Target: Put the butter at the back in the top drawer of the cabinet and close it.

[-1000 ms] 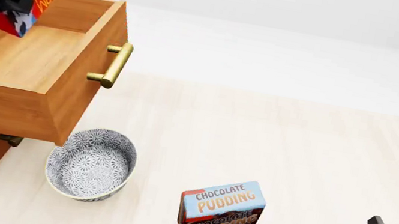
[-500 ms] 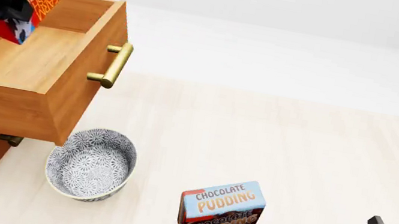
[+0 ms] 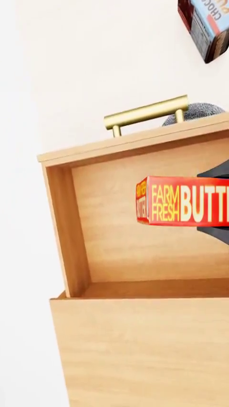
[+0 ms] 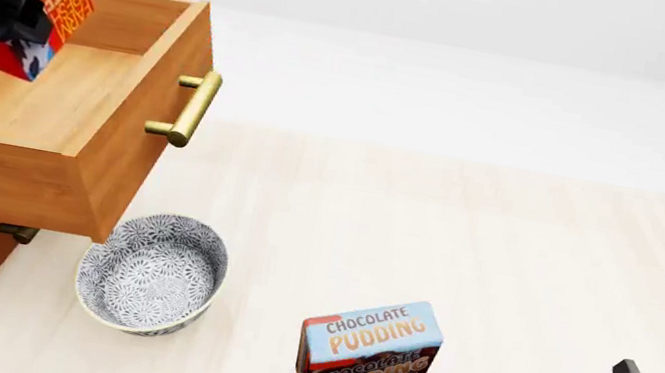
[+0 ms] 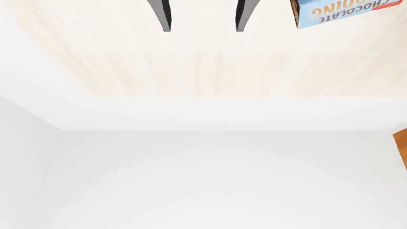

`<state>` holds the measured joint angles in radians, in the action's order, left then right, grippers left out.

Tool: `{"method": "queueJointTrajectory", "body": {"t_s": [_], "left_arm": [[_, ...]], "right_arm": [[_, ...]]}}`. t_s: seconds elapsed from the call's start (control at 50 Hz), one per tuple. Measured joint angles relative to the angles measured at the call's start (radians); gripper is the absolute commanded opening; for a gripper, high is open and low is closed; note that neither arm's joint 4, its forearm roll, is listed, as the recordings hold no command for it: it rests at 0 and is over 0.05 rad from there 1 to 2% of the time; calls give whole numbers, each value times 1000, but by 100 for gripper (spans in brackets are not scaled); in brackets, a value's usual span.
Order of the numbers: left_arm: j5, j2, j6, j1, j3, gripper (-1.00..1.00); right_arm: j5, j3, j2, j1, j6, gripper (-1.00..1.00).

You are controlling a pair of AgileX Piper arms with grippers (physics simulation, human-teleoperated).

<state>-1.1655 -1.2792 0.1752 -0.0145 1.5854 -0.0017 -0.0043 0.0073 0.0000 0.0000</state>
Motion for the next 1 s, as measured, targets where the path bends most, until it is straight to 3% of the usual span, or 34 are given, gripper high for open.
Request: {"method": "queueJointTrajectory", "body": {"t_s": [1.0], "left_arm": [[71, -26, 13, 56, -90, -100]], "right_arm": [[0, 0, 0, 0, 0, 100]]}}
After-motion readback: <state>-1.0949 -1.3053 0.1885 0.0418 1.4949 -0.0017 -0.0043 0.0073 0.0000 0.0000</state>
